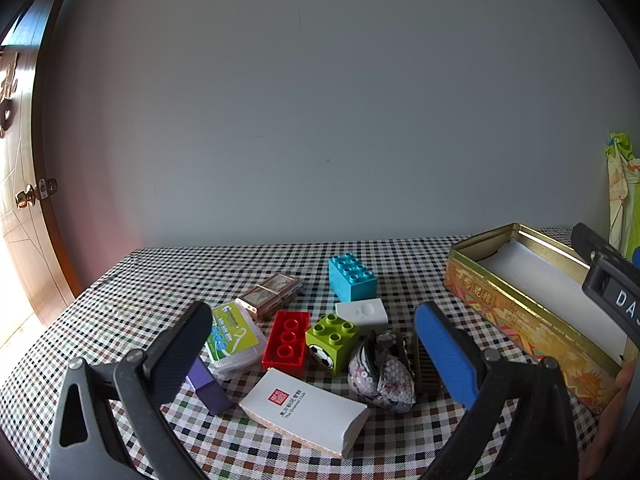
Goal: Organize rigid objects
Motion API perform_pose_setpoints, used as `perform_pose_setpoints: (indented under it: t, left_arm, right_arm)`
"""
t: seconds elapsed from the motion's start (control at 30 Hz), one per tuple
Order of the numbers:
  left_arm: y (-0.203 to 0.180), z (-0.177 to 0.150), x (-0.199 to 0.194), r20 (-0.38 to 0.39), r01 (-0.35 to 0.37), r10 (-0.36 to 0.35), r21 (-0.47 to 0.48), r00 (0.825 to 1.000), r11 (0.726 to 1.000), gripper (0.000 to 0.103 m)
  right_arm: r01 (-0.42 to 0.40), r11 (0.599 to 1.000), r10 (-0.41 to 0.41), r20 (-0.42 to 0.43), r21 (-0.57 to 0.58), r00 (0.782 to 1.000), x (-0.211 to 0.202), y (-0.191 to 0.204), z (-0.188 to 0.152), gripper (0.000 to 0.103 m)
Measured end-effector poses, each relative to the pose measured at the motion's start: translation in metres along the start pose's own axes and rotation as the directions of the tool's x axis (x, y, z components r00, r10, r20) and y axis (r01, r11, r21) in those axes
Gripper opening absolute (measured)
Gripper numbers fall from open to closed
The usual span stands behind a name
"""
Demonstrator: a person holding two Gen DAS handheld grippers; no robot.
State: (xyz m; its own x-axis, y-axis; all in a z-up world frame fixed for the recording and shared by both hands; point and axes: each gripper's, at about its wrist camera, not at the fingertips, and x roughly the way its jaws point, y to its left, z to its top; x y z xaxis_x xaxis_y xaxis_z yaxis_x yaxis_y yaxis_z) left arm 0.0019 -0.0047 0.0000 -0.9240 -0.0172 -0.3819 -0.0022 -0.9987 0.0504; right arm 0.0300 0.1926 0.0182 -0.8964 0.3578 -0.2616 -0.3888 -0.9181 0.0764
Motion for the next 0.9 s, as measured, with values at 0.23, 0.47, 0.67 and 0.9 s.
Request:
perform_pose_setpoints:
  t: [0.23, 0.47, 0.67, 0.9]
  left_arm:
    - [0.0003, 0.0008, -0.0013, -0.001, 0.001, -0.001, 0.000, 1.000, 1.000, 0.103]
    - [0.0000, 0.0013, -0.0002, 0.001, 0.004, -0.004, 0.001, 1.000, 1.000, 0.103]
    - [0.0004, 0.0010, -0.0001, 0.000, 0.005, -0.005, 0.002, 1.000, 1.000, 0.103]
    - [0.0003, 0.0007, 0.0000, 0.001, 0.005, -0.005, 0.002, 1.000, 1.000, 0.103]
  right_arm:
    - [-0.002, 1.000, 0.002, 0.004, 0.003, 1.000, -0.0033, -0.0014, -0.0017, 0.103]
    - [-0.004, 1.000, 0.004, 0.004, 0.001, 1.000, -0.0048, -0.0016, -0.0029, 0.103]
    - [-0.005, 1.000, 0.005, 0.006, 0.001, 1.000, -0.0057, -0.0020, -0.0038, 0.103]
    - [-0.007, 1.000, 0.007, 0.007, 0.001, 1.000, -0.0072, -0.0032, -0.0046, 0.103]
